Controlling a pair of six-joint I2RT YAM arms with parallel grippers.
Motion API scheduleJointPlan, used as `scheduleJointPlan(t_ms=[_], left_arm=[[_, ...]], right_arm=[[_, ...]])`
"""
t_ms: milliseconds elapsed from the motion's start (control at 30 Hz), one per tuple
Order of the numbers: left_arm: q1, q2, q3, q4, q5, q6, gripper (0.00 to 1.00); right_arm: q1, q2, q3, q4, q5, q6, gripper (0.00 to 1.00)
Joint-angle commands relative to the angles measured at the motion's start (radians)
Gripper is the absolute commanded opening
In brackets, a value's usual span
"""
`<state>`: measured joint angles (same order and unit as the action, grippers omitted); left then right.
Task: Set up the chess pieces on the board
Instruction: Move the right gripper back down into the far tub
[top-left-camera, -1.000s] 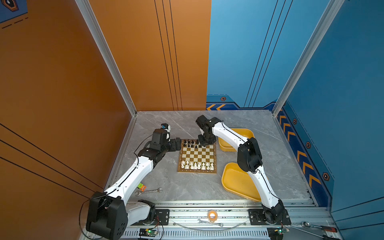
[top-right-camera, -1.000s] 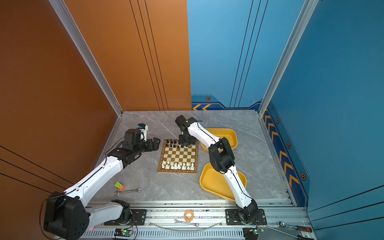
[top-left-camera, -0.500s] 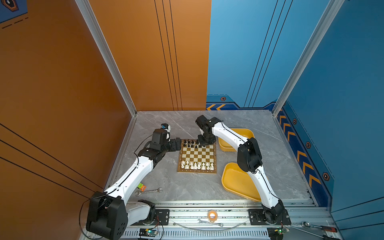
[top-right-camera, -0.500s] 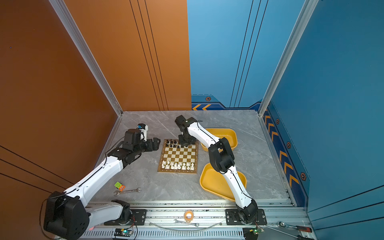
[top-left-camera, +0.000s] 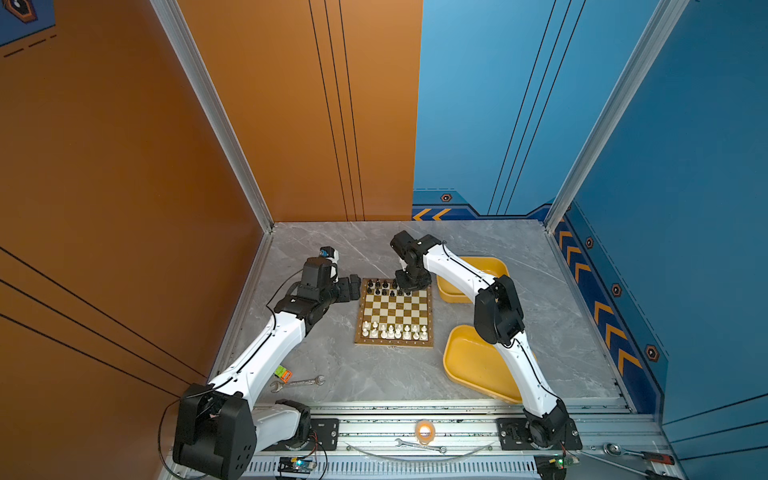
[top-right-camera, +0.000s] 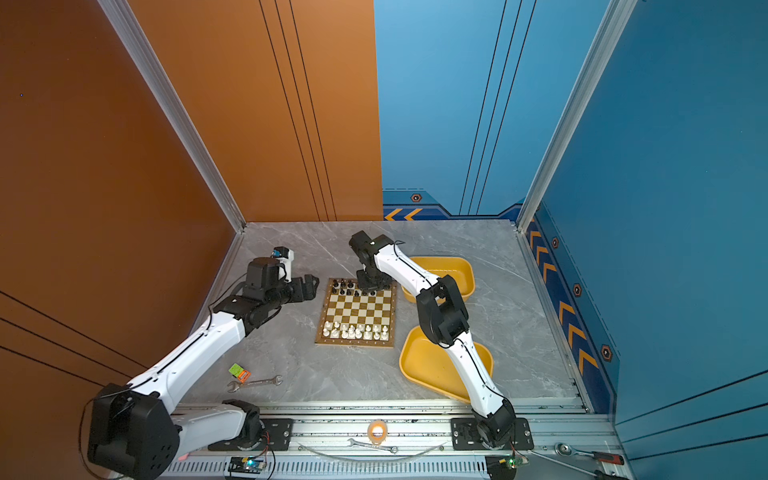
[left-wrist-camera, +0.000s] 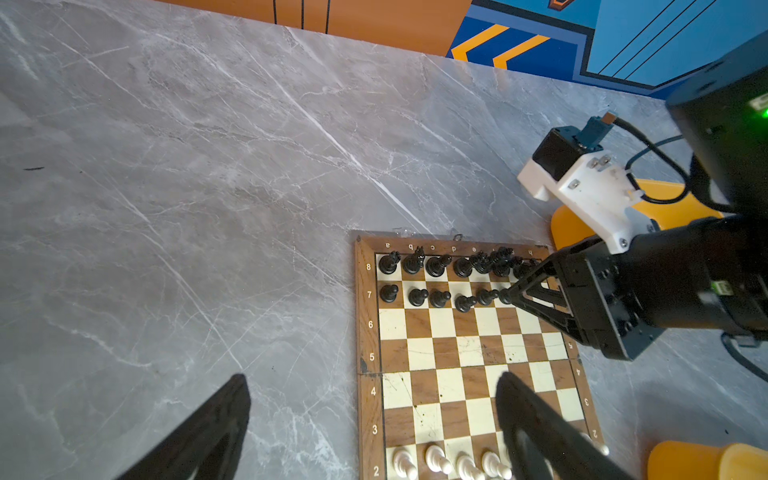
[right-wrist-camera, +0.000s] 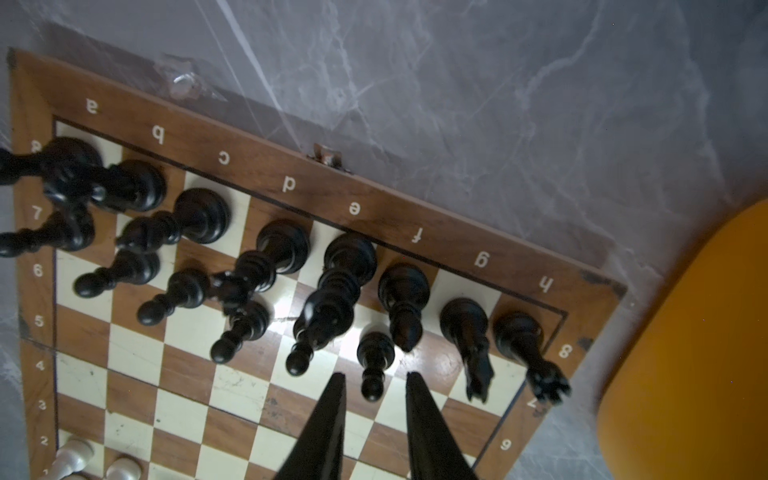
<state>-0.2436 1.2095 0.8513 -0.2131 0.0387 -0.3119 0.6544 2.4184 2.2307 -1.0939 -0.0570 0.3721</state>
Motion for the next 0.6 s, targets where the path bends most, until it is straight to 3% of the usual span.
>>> scheduleJointPlan(t_ms=[0, 267, 567], left_arm=[[0.011, -0.025, -0.009, -0.008, 0.023, -0.001, 0.93], [0.014, -0.018, -0.011, 0.016, 0.036, -0.003, 0.93], [-0.018, 0.069, 0.041, 0.109, 0.069, -0.003, 0.93]], right_arm=[[0.004, 0.007, 0.043, -0.037, 0.005, 0.013, 0.29], [-0.005, -0.064, 0.102, -0.040, 0.013, 0.019, 0.30], [-0.119, -0.192, -0.005, -0.057, 0.218, -0.062, 0.32]])
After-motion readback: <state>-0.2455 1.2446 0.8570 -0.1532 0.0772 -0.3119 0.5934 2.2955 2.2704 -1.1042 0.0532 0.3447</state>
